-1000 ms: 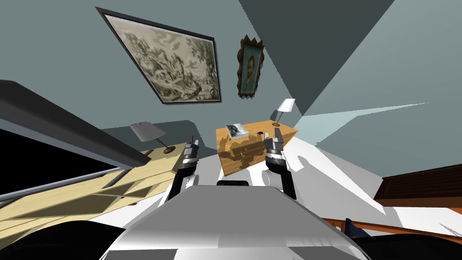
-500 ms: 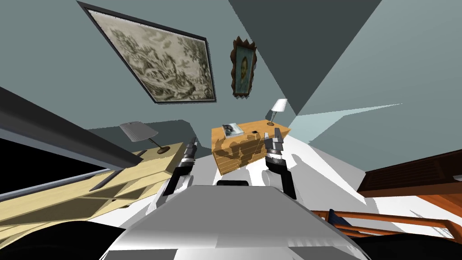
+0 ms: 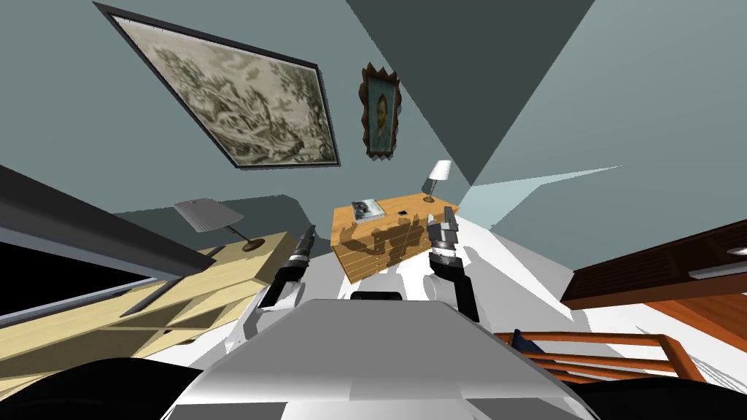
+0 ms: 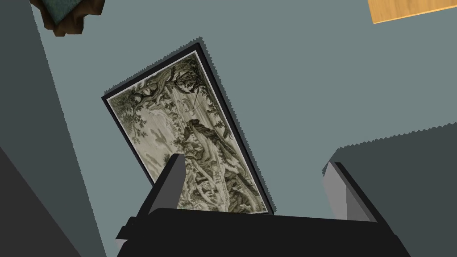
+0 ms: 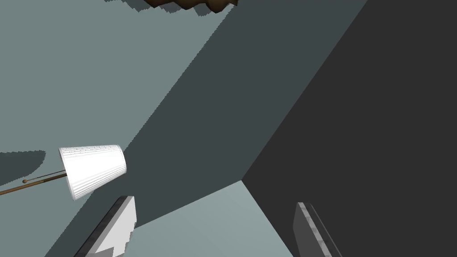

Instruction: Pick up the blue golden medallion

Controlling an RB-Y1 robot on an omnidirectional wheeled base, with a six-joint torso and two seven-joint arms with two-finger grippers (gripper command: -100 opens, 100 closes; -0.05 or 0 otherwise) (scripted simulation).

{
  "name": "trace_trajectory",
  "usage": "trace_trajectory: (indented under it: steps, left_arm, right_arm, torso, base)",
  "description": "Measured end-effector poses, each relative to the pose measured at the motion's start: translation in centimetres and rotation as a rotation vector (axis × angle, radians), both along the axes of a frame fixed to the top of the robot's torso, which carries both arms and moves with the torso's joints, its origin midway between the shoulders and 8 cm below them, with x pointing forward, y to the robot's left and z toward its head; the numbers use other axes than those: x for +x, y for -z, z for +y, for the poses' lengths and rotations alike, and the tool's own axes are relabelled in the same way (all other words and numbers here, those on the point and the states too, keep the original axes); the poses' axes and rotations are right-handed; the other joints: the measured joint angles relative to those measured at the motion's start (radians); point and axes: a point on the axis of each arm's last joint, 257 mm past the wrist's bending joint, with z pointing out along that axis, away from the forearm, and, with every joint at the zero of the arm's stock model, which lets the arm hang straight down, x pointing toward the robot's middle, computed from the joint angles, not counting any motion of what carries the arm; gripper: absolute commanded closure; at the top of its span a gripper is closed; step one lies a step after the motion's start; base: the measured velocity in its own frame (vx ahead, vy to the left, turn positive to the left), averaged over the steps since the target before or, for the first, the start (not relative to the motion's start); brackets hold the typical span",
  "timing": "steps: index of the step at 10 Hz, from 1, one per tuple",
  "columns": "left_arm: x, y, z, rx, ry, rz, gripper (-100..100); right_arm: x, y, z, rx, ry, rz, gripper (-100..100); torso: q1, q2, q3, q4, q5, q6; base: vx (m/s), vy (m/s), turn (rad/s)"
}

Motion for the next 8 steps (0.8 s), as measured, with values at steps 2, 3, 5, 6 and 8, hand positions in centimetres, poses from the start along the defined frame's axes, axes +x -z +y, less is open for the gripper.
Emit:
trace_trajectory:
  steps: [2, 3, 5, 6, 8]
  left_arm:
    - [0.2, 1.0, 1.4, 0.022, -0.026, 0.050, -100]
    - [0.2, 1.8, 2.6, 0.035, -0.044, 0.082, -100]
    - [0.2, 2.7, 4.4, 0.050, -0.073, 0.132, -100]
    - [0.2, 3.3, 5.1, 0.053, -0.087, 0.155, -100]
    - [0.3, 4.5, 6.9, 0.062, -0.121, 0.206, -100]
  right_arm:
    - [0.0, 0.0, 0.0, 0.000, 0.000, 0.000, 0]
    - [0.0, 0.0, 0.0, 0.000, 0.000, 0.000, 0]
    - [0.0, 0.0, 0.0, 0.000, 0.000, 0.000, 0]
    - [0.0, 0.0, 0.0, 0.000, 0.000, 0.000, 0]
    - [0.0, 0.0, 0.0, 0.000, 0.000, 0.000, 0]
  torso:
    - [0.001, 0.001, 0.001, 0.000, 0.000, 0.000]
    - [-0.001, 0.000, 0.000, 0.000, 0.000, 0.000]
    - [-0.001, 0.000, 0.000, 0.000, 0.000, 0.000]
    - [-0.001, 0.000, 0.000, 0.000, 0.000, 0.000]
    - [0.000, 0.000, 0.000, 0.000, 0.000, 0.000]
  base:
    - [-0.007, -0.107, -0.044]
    - [0.010, -0.119, -0.023]
    - [0.002, -0.129, -0.047]
    - [0.013, -0.151, -0.063]
    - [0.022, -0.120, -0.045]
